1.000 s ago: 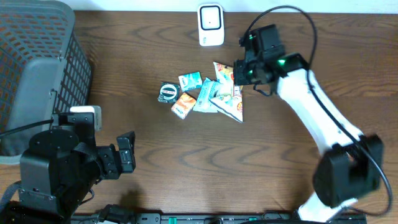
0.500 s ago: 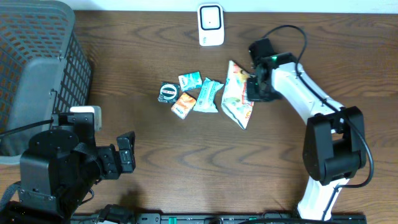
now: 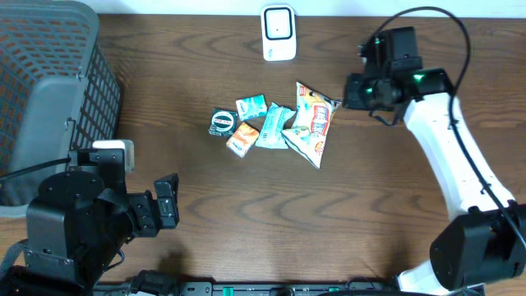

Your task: Scan the item barcode

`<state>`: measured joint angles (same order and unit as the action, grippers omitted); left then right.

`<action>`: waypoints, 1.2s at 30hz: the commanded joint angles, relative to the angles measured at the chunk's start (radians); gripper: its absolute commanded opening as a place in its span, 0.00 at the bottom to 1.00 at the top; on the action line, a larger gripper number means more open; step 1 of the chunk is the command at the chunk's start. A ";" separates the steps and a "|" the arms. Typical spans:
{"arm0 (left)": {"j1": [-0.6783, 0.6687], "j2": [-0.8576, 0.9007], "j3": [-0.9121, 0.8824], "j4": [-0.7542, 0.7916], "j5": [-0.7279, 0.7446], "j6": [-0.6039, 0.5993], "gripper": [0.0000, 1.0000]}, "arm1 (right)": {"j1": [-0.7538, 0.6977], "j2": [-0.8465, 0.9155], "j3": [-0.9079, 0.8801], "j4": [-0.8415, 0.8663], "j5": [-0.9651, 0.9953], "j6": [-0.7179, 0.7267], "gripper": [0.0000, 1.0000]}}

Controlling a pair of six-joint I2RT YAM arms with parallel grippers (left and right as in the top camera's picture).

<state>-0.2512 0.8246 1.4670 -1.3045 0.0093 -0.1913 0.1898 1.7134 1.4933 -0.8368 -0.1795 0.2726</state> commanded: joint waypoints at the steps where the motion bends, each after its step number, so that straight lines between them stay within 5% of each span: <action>1: 0.003 0.002 0.009 -0.001 -0.002 -0.013 0.98 | 0.050 0.068 -0.005 0.011 -0.049 -0.015 0.01; 16: 0.003 0.002 0.009 -0.001 -0.002 -0.013 0.98 | 0.118 0.397 -0.005 0.026 0.050 0.078 0.01; 26: 0.003 0.002 0.009 -0.001 -0.002 -0.013 0.98 | 0.074 0.181 -0.003 -0.182 0.484 0.161 0.01; 36: 0.003 0.002 0.009 -0.001 -0.002 -0.013 0.98 | 0.065 -0.055 -0.003 -0.197 0.257 0.115 0.08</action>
<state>-0.2512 0.8246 1.4670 -1.3045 0.0090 -0.1913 0.2455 1.6669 1.4868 -1.0294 0.1604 0.4065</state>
